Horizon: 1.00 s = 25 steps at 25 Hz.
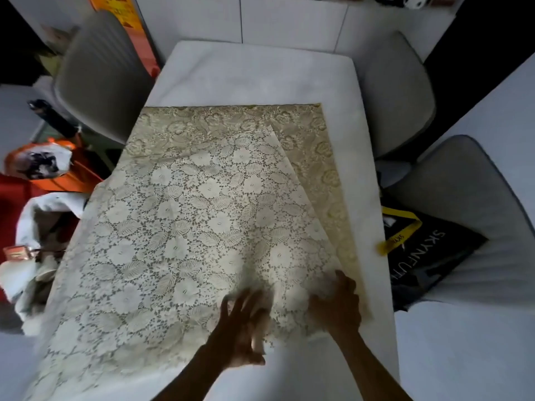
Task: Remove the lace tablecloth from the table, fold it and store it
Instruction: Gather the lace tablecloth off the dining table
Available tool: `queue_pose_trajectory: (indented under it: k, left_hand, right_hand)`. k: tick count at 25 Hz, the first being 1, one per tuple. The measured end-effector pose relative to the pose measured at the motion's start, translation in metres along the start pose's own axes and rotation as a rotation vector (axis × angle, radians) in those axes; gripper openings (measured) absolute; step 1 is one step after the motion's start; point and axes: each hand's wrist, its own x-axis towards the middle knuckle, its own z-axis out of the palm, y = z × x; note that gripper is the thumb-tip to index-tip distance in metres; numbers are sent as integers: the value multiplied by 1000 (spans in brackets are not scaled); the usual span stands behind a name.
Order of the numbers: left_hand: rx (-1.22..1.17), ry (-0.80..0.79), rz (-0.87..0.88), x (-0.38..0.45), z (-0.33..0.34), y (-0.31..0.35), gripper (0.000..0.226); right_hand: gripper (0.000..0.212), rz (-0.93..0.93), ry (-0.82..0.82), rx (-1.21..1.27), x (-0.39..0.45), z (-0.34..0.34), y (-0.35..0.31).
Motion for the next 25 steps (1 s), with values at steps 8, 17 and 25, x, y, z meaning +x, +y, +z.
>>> queue_pose_trajectory:
  k: [8, 17, 25]
  left_hand:
    - [-383, 510, 235, -17, 23, 28, 25]
    - [-702, 222, 236, -123, 110, 194, 10]
    - [-636, -116, 210, -188, 145, 321, 27]
  right_hand:
    - [60, 156, 295, 7, -54, 3, 48]
    - [50, 456, -61, 1329, -168, -16, 195]
    - [12, 115, 417, 1009, -296, -61, 327]
